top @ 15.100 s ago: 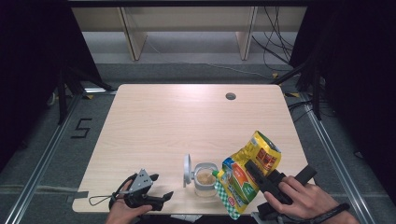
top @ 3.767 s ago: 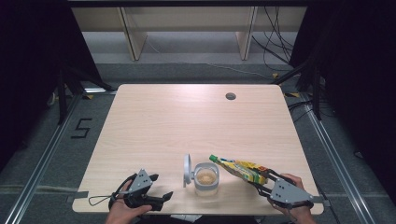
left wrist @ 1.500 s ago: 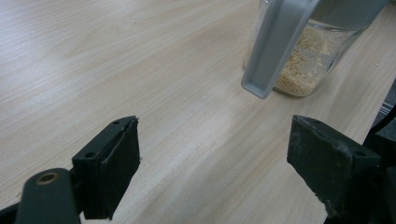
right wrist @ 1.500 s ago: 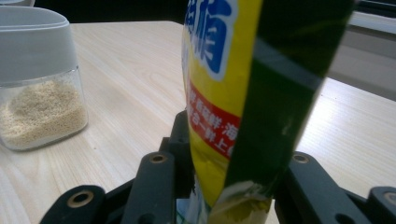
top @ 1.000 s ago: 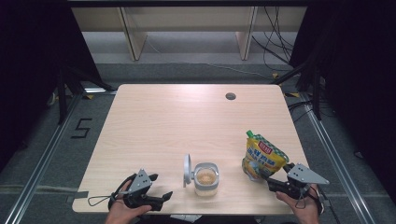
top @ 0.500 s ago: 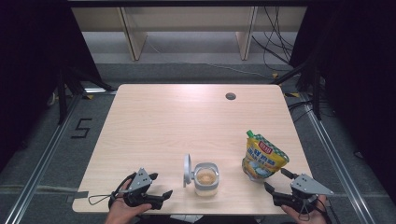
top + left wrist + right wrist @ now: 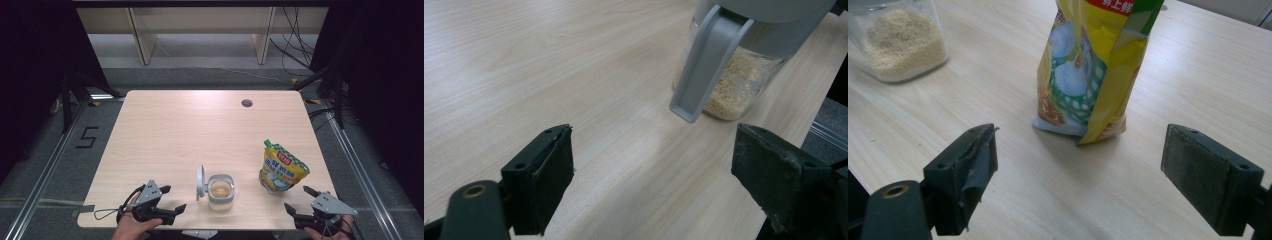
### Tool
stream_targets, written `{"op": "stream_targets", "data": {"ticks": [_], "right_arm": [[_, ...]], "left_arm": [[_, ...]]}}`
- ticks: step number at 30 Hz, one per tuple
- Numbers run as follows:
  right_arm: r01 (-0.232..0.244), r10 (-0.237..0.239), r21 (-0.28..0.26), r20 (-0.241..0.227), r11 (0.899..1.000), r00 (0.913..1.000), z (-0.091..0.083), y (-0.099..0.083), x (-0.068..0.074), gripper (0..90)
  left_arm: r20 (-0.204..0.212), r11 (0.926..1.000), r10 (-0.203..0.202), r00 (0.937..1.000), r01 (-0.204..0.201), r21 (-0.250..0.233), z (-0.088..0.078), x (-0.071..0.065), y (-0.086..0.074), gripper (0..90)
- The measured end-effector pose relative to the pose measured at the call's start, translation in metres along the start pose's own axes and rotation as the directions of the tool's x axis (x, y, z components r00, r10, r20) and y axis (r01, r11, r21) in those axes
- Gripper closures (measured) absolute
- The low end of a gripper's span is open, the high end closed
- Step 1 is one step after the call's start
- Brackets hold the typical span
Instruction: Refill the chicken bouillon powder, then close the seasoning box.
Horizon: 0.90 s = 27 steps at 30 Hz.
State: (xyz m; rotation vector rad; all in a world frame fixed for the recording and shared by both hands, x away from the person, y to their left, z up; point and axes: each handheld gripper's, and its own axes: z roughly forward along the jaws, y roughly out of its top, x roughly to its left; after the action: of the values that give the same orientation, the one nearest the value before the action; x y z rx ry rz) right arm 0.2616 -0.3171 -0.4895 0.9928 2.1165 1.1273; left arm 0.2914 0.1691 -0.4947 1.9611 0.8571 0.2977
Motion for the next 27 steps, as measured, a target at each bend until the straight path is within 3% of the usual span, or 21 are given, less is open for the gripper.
{"op": "stream_targets", "data": {"ticks": [2, 3, 4, 6, 7, 8, 9, 12, 15, 18, 19, 20, 21, 22, 23, 24, 25, 27], "right_arm": [[0.007, -0.007, 0.013, -0.007, 1.000, 1.0000, 0.001, 0.000, 0.000, 16.1], [0.039, -0.039, 0.005, 0.006, 0.999, 0.9992, 0.001, 0.000, -0.001, 16.1], [0.014, -0.014, 0.012, 0.004, 1.000, 0.9999, 0.001, -0.001, 0.001, 16.1], [0.022, -0.022, 0.017, 0.007, 1.000, 0.9997, 0.001, 0.000, 0.002, 16.3], [0.002, -0.002, 0.021, 0.010, 1.000, 0.9999, 0.000, 0.000, 0.003, 16.8], [0.034, -0.034, 0.015, 0.019, 0.999, 0.9992, 0.000, 0.000, 0.001, 16.9], [0.011, -0.011, 0.015, 0.022, 1.000, 0.9997, -0.001, 0.000, 0.002, 16.9], [0.027, -0.027, 0.009, 0.021, 1.000, 0.9994, -0.001, 0.000, 0.000, 16.9], [0.028, -0.028, 0.007, 0.028, 1.000, 0.9992, -0.001, 0.000, 0.000, 17.1], [0.048, -0.048, 0.010, 0.023, 0.999, 0.9986, 0.000, 0.001, 0.000, 17.7], [0.064, -0.064, 0.007, 0.029, 0.998, 0.9975, -0.001, 0.001, 0.000, 17.9], [0.061, -0.061, 0.005, 0.036, 0.998, 0.9975, -0.001, 0.001, 0.000, 18.0], [0.039, -0.040, 0.011, 0.036, 0.999, 0.9986, -0.003, 0.001, 0.002, 18.1], [0.062, -0.062, 0.000, 0.043, 0.998, 0.9971, -0.002, 0.001, 0.000, 18.1], [0.051, -0.051, 0.005, 0.039, 0.999, 0.9980, -0.003, 0.001, 0.000, 18.1], [0.052, -0.052, 0.004, 0.045, 0.999, 0.9976, -0.003, 0.001, 0.000, 18.1], [0.040, -0.041, 0.011, 0.036, 0.999, 0.9985, -0.003, 0.001, 0.001, 18.1], [0.050, -0.050, 0.009, 0.039, 0.999, 0.9980, -0.003, 0.001, 0.000, 18.2]], "left_arm": [[-0.009, 1.0000, 0.002, 1.0000, -0.002, 0.000, -0.001, 0.000, 0.003, 16.7], [-0.007, 1.0000, 0.000, 1.0000, 0.000, -0.009, -0.001, -0.001, 0.004, 16.6], [-0.010, 0.9998, -0.003, 0.9999, 0.003, -0.019, -0.001, -0.002, 0.006, 16.6], [-0.007, 0.9997, 0.006, 1.0000, -0.006, -0.024, -0.004, -0.003, 0.010, 16.9], [-0.005, 0.9993, 0.014, 0.9999, -0.015, -0.034, -0.004, -0.004, 0.012, 18.1], [-0.008, 0.9995, 0.020, 0.9998, -0.021, -0.026, -0.006, -0.005, 0.015, 20.4], [0.001, 0.9992, 0.026, 0.9997, -0.026, -0.029, -0.006, -0.005, 0.017, 22.9], [0.013, 0.9966, 0.074, 0.9971, -0.074, -0.036, -0.007, -0.012, 0.022, 38.5], [0.025, 0.9872, 0.148, 0.9886, -0.147, -0.062, -0.006, -0.022, 0.026, 54.8], [0.004, 0.9804, 0.180, 0.9837, -0.179, -0.082, -0.007, -0.026, 0.031, 70.1], [-0.008, 0.9752, 0.204, 0.9790, -0.204, -0.087, -0.009, -0.027, 0.034, 74.7], [-0.010, 0.9757, 0.196, 0.9805, -0.197, -0.097, -0.010, -0.028, 0.035, 78.6], [-0.014, 0.9733, 0.203, 0.9790, -0.204, -0.106, -0.010, -0.029, 0.038, 81.5], [-0.012, 0.9680, 0.223, 0.9749, -0.222, -0.117, -0.011, -0.029, 0.040, 83.9], [-0.016, 0.9670, 0.225, 0.9742, -0.225, -0.119, -0.012, -0.030, 0.042, 85.6], [-0.009, 0.9699, 0.208, 0.9780, -0.208, -0.127, -0.012, -0.032, 0.043, 86.7], [-0.010, 0.9657, 0.226, 0.9741, -0.226, -0.129, -0.012, -0.031, 0.045, 87.2], [0.010, 0.9682, 0.213, 0.9769, -0.210, -0.136, -0.012, -0.031, 0.050, 87.5]]}}
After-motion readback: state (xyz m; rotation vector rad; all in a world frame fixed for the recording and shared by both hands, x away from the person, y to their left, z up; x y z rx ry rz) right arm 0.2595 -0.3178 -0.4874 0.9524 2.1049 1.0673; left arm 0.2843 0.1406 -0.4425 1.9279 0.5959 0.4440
